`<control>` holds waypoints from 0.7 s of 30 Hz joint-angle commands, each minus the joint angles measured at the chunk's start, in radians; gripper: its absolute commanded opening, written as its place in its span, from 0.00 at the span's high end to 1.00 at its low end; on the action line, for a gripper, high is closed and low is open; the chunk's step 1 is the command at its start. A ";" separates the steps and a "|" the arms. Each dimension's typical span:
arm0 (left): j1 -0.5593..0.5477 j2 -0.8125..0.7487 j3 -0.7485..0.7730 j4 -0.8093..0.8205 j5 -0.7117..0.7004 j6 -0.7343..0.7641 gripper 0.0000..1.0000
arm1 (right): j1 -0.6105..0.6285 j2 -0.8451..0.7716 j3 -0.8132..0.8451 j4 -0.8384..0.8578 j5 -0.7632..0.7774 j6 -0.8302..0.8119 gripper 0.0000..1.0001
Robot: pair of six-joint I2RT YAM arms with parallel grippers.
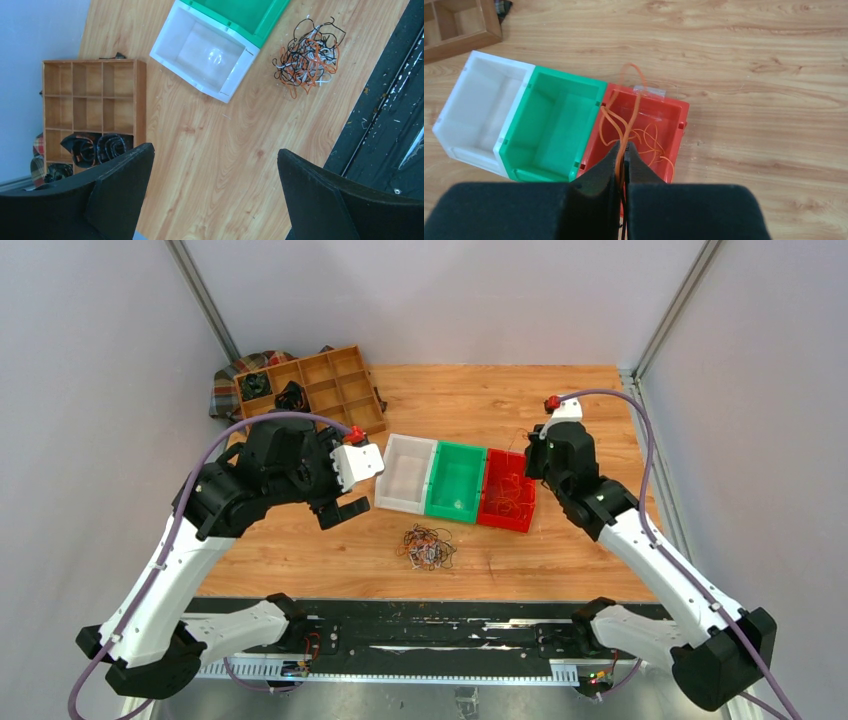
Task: Untangle the cables
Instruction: Place the cable in the bin.
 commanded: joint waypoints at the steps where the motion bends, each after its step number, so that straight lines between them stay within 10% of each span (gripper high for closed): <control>1: -0.004 -0.010 0.022 -0.004 0.003 0.013 0.02 | -0.014 0.038 -0.030 -0.060 0.021 0.035 0.99; 15: -0.004 0.000 0.028 -0.014 -0.005 0.023 0.02 | -0.018 0.387 0.076 -0.212 -0.128 0.128 0.99; 21: -0.004 0.003 0.040 -0.023 -0.010 0.026 0.02 | -0.055 0.432 0.111 -0.231 -0.228 0.173 0.68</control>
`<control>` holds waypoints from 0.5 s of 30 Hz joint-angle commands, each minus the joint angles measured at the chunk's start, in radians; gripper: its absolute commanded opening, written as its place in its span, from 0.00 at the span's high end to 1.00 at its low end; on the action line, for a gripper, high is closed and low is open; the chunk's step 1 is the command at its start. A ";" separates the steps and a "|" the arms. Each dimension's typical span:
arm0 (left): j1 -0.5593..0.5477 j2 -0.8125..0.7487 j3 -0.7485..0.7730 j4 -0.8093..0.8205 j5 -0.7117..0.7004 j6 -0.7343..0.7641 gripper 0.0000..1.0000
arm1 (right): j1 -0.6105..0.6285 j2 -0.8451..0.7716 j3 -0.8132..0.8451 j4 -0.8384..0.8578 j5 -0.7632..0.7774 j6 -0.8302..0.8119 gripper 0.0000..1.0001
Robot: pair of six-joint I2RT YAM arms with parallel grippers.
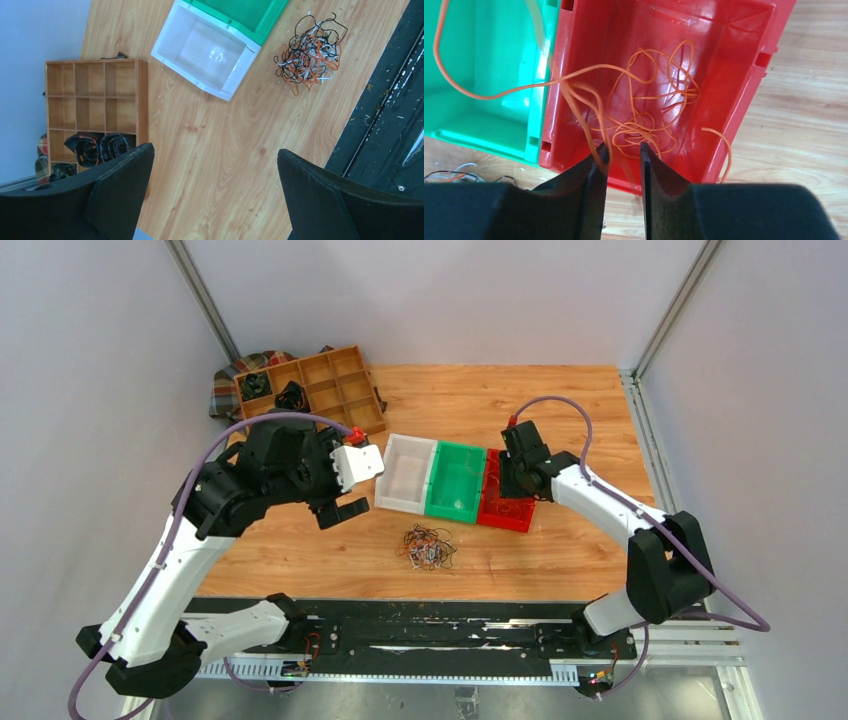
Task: Untangle the cables
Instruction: Place the cable in the bin.
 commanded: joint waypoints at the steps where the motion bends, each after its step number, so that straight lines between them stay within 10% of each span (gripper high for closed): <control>1: -0.004 0.000 0.035 -0.016 -0.007 0.010 0.02 | -0.050 -0.002 0.065 -0.052 -0.107 0.056 0.61; 15: -0.004 0.012 0.046 -0.017 -0.002 0.012 0.02 | -0.012 -0.128 0.179 -0.042 -0.123 -0.038 0.33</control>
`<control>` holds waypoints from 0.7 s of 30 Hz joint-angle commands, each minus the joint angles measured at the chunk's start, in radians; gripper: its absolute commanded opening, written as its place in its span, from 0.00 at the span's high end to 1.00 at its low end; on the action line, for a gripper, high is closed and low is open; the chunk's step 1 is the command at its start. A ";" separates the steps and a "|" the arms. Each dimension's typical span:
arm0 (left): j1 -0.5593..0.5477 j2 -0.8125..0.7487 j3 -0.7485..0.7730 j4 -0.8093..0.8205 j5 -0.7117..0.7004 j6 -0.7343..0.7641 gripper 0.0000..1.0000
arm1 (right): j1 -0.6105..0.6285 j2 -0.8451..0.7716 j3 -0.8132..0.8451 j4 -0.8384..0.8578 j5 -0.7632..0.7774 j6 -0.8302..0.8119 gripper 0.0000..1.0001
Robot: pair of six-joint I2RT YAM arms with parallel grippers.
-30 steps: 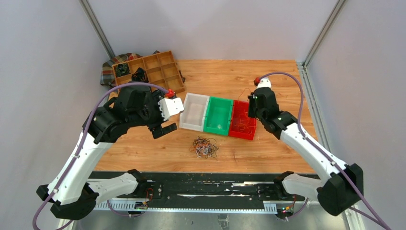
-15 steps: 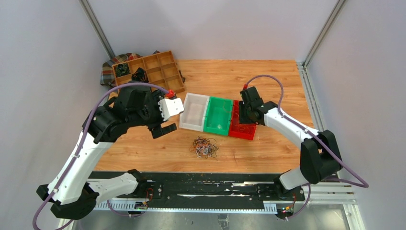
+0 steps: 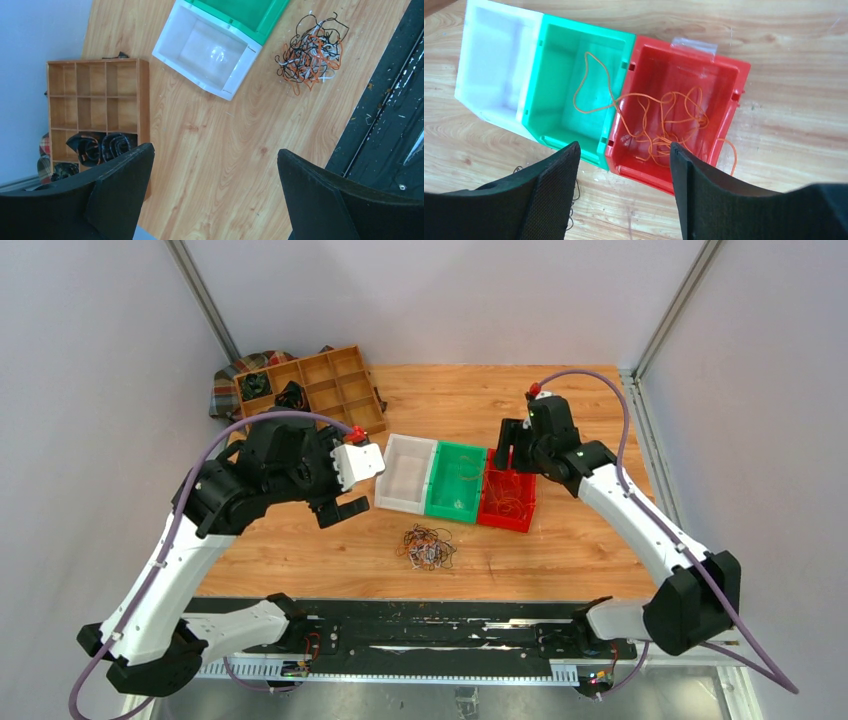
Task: Untangle the cables
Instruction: Place the cable in the bin.
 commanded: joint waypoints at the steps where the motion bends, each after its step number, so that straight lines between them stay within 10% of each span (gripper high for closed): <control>1: -0.004 0.003 0.027 -0.006 0.002 0.006 0.02 | 0.083 0.048 0.077 0.010 0.031 -0.118 0.32; 21: -0.004 -0.010 0.070 -0.034 0.010 0.010 0.02 | 0.391 0.594 0.347 0.008 0.622 -0.731 0.39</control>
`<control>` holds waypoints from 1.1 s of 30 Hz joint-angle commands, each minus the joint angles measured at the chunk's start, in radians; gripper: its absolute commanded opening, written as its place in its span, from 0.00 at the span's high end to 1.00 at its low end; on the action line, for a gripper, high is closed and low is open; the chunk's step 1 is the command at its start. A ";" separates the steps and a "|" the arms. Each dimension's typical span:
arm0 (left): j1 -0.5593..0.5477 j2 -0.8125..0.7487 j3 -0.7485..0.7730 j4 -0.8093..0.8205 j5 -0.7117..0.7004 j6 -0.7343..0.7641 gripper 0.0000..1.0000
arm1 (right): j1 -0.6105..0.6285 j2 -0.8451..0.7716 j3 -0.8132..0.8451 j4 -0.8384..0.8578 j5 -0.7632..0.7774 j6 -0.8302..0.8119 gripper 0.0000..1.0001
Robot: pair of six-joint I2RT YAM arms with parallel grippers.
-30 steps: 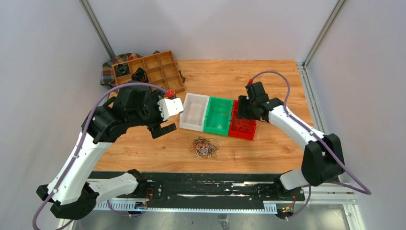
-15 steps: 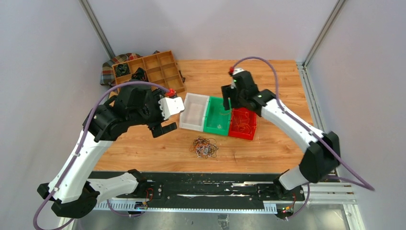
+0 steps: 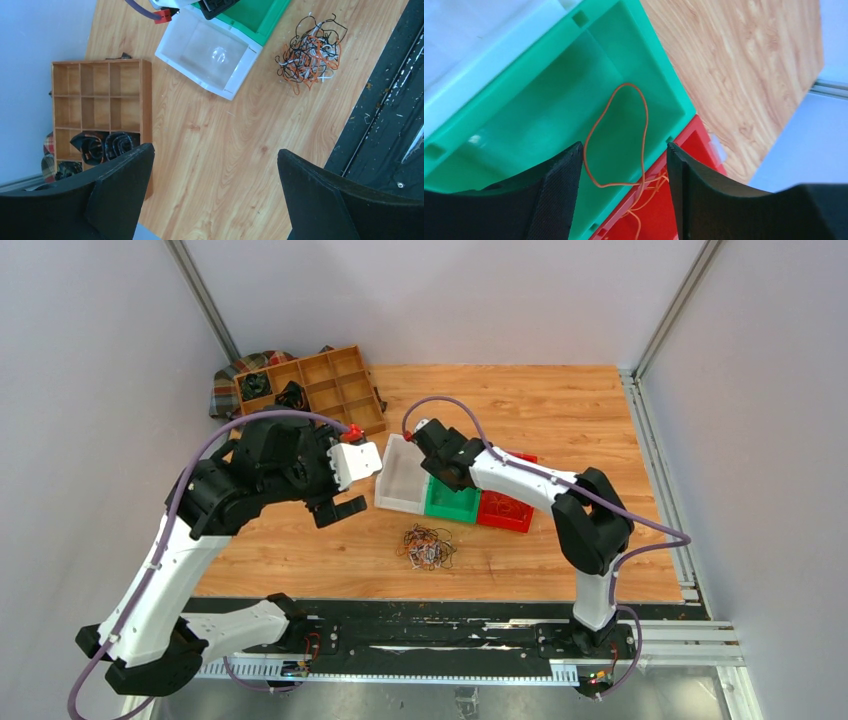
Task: Untangle the cables
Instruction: Place the cable in the bin.
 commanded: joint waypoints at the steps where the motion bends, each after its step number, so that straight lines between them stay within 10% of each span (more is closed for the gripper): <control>1: -0.004 -0.018 0.032 -0.010 0.009 0.009 0.02 | 0.017 0.044 0.037 0.008 0.139 -0.097 0.40; 7: -0.004 -0.017 0.042 -0.012 0.004 0.014 0.02 | 0.038 0.085 0.032 0.033 0.192 -0.100 0.58; 13: -0.004 -0.018 0.051 -0.015 0.002 0.012 0.02 | 0.039 0.009 0.025 0.068 0.225 -0.038 0.99; 33: -0.004 -0.002 0.082 -0.019 0.014 0.004 0.02 | -0.238 -0.334 -0.352 0.147 -0.239 0.428 0.99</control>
